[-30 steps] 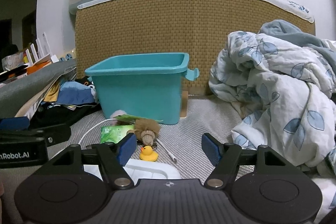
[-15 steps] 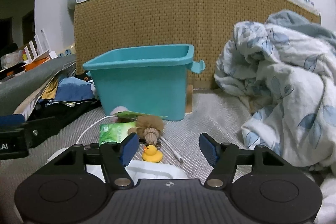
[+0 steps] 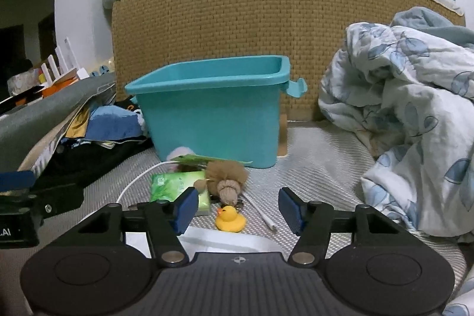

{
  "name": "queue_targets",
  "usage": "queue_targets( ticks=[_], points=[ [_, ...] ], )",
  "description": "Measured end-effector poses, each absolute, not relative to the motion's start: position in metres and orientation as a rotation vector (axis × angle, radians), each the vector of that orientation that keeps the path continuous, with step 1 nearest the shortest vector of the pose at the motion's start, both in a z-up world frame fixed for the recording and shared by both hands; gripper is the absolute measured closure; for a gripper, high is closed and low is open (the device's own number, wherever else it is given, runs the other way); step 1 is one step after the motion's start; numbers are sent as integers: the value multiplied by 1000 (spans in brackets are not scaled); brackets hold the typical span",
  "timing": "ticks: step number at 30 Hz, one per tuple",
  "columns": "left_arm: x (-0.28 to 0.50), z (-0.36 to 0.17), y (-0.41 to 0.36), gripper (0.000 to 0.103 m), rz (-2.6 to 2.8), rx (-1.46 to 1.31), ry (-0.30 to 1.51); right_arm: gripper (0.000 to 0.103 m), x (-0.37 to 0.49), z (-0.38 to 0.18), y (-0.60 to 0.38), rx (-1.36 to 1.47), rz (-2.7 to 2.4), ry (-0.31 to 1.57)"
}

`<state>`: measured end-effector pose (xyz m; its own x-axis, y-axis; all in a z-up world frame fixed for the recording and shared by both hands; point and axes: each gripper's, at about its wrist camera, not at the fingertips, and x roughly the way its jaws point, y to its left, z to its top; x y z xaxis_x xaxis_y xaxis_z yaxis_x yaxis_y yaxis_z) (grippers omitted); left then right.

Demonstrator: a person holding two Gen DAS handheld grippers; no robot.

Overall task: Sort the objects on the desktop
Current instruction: 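Move the right tool toward the yellow rubber duck on the mat, then close the right gripper on the yellow rubber duck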

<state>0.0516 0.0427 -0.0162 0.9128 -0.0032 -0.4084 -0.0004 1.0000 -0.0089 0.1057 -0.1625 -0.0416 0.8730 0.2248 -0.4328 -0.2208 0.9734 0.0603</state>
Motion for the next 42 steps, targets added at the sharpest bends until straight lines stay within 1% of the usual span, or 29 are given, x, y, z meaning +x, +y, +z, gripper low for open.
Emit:
queue_targets(
  ticks=[10,12,20,22,29,32,37,40,42],
  points=[
    [59,-18,41,0,-19,-14,419,41,117,-50,-151,1,242,489],
    [62,-19,40,0,-26,-8,426,44,121,-53,-149,-8,233,501],
    [70,-21,40,0,-32,-27,423,45,130,-52,-148,15,237,509],
    [70,-20,41,0,-30,-37,421,48,132,-52,-148,12,234,517],
    [71,-19,43,0,-22,-64,418,48,141,-57,-144,5,233,541],
    [71,-16,43,0,-18,-85,412,52,145,-59,-141,4,237,552],
    [73,-14,44,0,-13,-99,406,53,150,-64,-139,-1,234,568],
    [73,-14,45,0,-14,-104,411,57,155,-66,-137,1,233,575],
    [73,-15,45,0,-13,-102,413,63,159,-68,-135,-1,230,584]
  ],
)
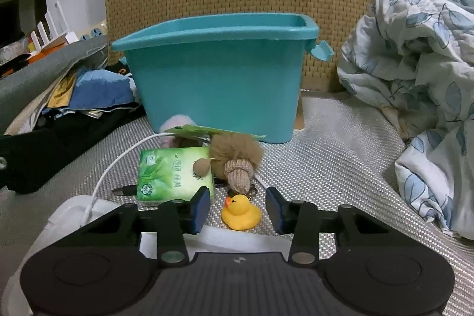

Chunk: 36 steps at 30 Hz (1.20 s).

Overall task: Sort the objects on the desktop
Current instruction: 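Close the right gripper on the yellow rubber duck, then lift the duck with the right gripper and carry it over the teal bin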

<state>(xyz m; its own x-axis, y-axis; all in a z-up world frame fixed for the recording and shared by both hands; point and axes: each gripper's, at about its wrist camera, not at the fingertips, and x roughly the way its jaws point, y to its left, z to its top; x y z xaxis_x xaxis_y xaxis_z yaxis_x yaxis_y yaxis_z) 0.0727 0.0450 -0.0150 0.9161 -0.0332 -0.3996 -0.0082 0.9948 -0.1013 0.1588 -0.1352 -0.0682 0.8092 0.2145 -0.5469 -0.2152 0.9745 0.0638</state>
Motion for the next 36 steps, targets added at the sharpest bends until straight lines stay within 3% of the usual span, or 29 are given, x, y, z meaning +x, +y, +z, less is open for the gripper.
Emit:
queue_targets(
  ticks=[4,9,16,17,36],
  points=[
    [74,-16,45,0,-9,-103,419,64,163,-71,-131,-17,230,590],
    [74,-17,45,0,-19,-108,428,75,168,-73,-129,-20,234,592],
    [74,-19,40,0,-31,-83,433,75,172,-76,-128,-17,228,605],
    [74,-19,40,0,-31,-84,433,81,173,-76,-128,-17,226,606],
    [74,-21,42,0,-22,-96,439,82,153,-54,-128,-28,235,523]
  ],
)
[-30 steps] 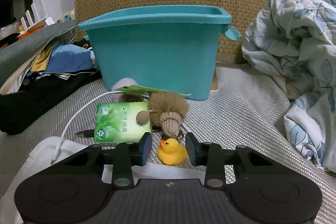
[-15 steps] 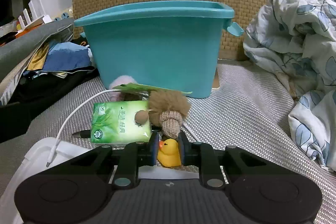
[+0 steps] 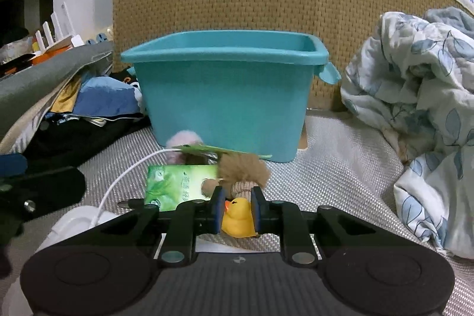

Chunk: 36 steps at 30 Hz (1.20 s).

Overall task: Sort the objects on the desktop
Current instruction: 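Lift the duck with the right gripper and carry it over the teal bin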

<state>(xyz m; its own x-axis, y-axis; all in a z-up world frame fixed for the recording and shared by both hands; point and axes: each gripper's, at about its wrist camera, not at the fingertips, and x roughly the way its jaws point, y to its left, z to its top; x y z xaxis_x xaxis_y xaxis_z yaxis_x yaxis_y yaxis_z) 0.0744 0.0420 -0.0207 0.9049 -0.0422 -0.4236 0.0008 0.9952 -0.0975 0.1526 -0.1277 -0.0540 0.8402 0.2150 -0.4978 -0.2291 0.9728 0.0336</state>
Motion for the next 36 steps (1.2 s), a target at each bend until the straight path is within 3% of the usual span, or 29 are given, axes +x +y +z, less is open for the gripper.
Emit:
queue_targets(
  ticks=[18,36],
  points=[
    [86,-29,42,0,-11,-108,482,82,153,-28,-130,-59,213,469],
    [87,-29,39,0,-29,-123,494,82,180,49,-113,-85,208,337]
  ],
)
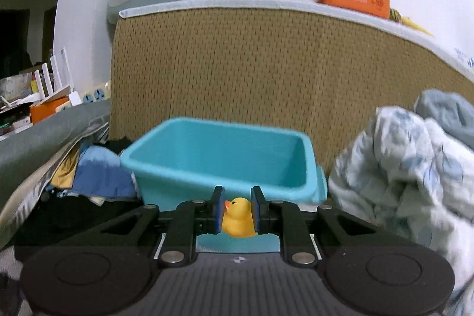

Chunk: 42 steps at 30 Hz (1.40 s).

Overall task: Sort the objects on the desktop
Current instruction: 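Lift the duck with the right gripper and carry it over the teal bin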

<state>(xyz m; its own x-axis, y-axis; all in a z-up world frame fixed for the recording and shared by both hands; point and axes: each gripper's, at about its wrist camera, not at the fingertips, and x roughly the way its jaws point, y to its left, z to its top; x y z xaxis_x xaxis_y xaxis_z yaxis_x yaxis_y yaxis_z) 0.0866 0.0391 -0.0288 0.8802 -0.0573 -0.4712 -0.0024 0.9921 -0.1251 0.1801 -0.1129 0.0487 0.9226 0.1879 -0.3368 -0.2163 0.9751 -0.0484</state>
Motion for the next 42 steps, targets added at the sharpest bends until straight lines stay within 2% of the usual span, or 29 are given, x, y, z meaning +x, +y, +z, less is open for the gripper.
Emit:
queue_targets(
  ticks=[16,42],
  points=[
    [94,-28,48,0,-14,-165,499,82,242,76,-76,-117,221,335],
    [104,-38,50,0,5,-197,548,82,309,50,-78,-61,175,480]
  ],
)
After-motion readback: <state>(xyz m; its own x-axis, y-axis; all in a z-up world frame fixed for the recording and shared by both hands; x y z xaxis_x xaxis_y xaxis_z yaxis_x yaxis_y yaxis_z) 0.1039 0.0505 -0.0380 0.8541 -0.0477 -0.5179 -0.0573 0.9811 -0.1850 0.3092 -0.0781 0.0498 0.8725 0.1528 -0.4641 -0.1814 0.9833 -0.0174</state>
